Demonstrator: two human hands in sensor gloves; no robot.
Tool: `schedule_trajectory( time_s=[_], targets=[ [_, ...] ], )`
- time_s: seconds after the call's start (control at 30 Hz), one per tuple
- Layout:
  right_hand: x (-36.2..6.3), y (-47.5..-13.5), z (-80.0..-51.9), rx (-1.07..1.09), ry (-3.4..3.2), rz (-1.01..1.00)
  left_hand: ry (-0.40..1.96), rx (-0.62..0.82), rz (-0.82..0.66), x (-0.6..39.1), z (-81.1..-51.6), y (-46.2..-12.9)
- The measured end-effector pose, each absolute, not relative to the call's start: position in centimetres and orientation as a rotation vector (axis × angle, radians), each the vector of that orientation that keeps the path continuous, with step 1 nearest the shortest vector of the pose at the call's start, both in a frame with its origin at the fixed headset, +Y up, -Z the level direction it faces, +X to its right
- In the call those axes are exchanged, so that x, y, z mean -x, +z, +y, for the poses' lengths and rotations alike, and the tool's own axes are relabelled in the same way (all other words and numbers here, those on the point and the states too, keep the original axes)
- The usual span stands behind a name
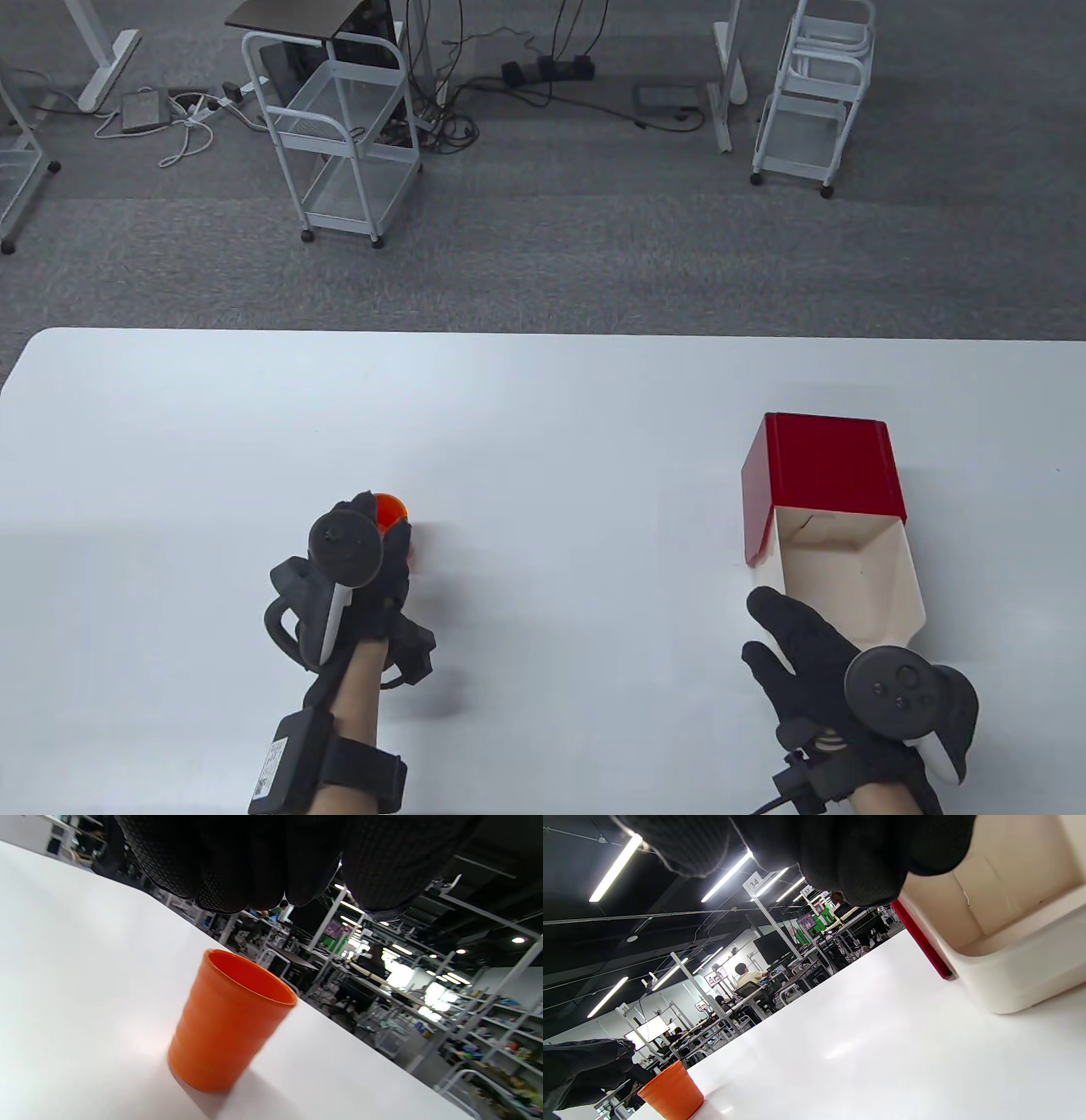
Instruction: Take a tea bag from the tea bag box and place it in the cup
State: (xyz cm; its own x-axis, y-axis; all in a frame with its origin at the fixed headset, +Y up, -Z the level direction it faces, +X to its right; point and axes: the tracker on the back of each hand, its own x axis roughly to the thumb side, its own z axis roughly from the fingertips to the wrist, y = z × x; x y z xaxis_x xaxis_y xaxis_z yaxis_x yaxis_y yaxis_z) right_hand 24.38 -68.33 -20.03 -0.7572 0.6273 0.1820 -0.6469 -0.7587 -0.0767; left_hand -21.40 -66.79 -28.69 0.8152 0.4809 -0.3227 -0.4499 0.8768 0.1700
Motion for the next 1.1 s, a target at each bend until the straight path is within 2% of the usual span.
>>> schedule_trajectory(
  time_s=[0.63,1.1],
  targets=[
    [-24.3,-19.9,-68.4,-0.2,2.415,-0.168,0.777,0.002,-0.041,14.6,-66.8,-22.9],
    [-24.2,-19.8,-68.5,-0.202,2.41,-0.152,0.83,0.076,-0.146,12.0,-69.7,-20.7]
  ],
)
